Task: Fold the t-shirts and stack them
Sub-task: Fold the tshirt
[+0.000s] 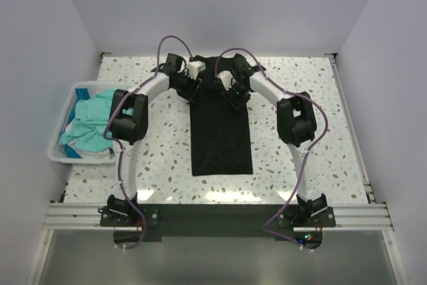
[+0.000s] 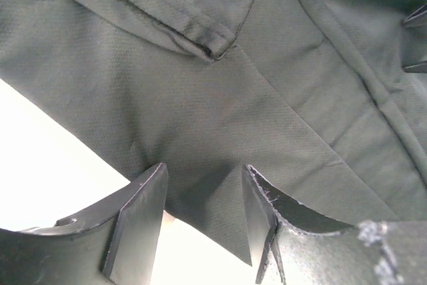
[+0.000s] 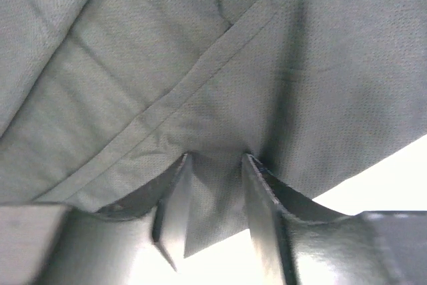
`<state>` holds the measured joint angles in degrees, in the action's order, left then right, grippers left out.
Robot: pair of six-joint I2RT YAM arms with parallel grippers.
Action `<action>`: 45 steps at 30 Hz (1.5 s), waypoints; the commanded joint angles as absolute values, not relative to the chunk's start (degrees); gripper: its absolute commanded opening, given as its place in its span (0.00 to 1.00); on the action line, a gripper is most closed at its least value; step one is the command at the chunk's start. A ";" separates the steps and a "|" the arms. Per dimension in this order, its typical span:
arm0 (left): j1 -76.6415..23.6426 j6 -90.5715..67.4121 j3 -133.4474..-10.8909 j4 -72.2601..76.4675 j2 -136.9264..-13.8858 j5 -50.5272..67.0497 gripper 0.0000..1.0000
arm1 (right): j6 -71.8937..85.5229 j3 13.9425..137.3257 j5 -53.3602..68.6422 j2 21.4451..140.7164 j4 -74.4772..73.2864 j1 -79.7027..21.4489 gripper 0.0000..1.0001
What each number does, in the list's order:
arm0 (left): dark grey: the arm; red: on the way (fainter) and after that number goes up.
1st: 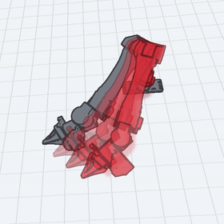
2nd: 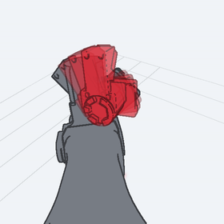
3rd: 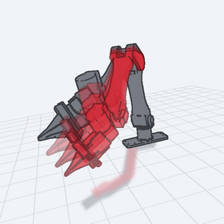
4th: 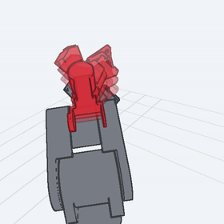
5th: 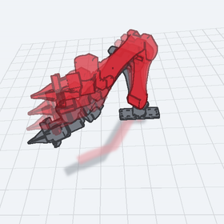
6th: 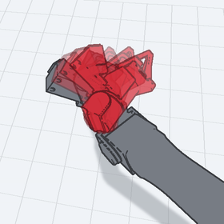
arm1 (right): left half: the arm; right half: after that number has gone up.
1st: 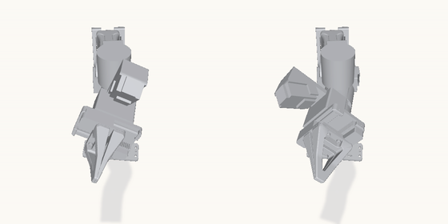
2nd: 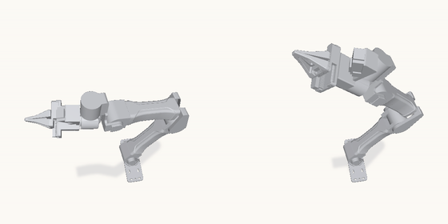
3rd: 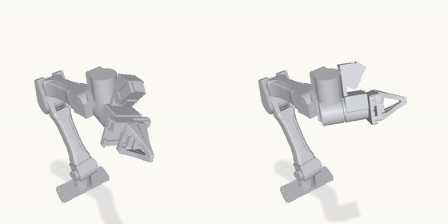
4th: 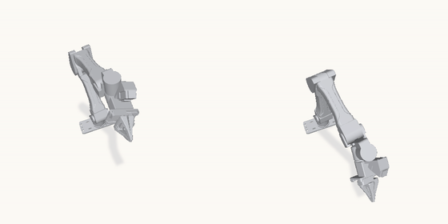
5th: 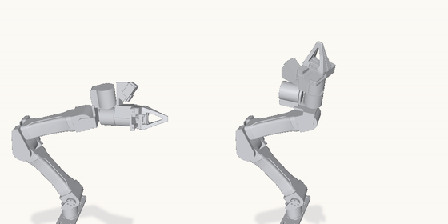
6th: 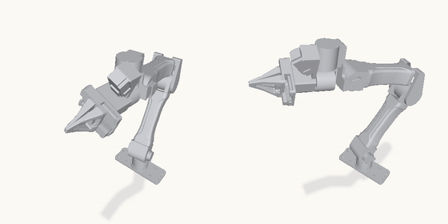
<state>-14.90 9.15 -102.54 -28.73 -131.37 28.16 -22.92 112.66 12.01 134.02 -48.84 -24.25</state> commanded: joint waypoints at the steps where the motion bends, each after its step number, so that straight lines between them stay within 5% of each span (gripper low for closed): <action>1: -13.97 12.48 -103.97 -29.71 -132.72 24.35 0.56 | -21.36 115.30 14.67 133.25 -49.29 -24.17 0.42; 5: -13.54 14.14 -103.36 -29.71 -126.24 27.15 0.60 | -21.62 116.81 16.43 125.63 -51.33 -24.17 0.51; 12: -13.36 21.79 -77.01 -10.03 -96.89 35.41 1.00 | -26.97 99.46 16.95 99.73 -36.07 -24.08 0.87; 14: -13.36 23.90 -72.61 -9.67 -89.76 36.12 1.00 | -30.84 95.03 18.54 93.98 -33.58 -24.08 0.99; 19: -13.45 23.46 -67.24 -13.78 -81.92 37.35 1.00 | -36.00 84.73 29.31 80.45 -34.08 -24.52 0.99; 24: -13.97 47.17 -64.89 -40.14 -82.71 50.50 1.00 | -50.35 76.49 29.98 75.94 -47.25 -27.59 0.98; 30: -24.58 56.51 -37.93 -21.66 -67.08 39.94 1.00 | -60.36 63.49 27.24 77.61 -51.24 -31.90 0.99; 34: -31.02 57.12 -30.70 -11.45 -63.90 34.55 1.00 | -60.38 54.86 26.19 76.56 -44.84 -36.81 0.99; 36: -33.56 57.39 -27.97 -8.97 -64.24 32.79 0.94 | -59.33 50.73 25.41 76.11 -40.20 -38.58 0.93; 41: -38.14 56.96 -26.63 -6.42 -67.23 31.03 0.62 | -58.53 46.68 24.35 78.30 -35.87 -42.71 0.64; 45: -39.11 57.39 -25.05 -3.78 -68.64 30.41 0.55 | -59.50 44.48 22.59 80.59 -32.44 -43.33 0.58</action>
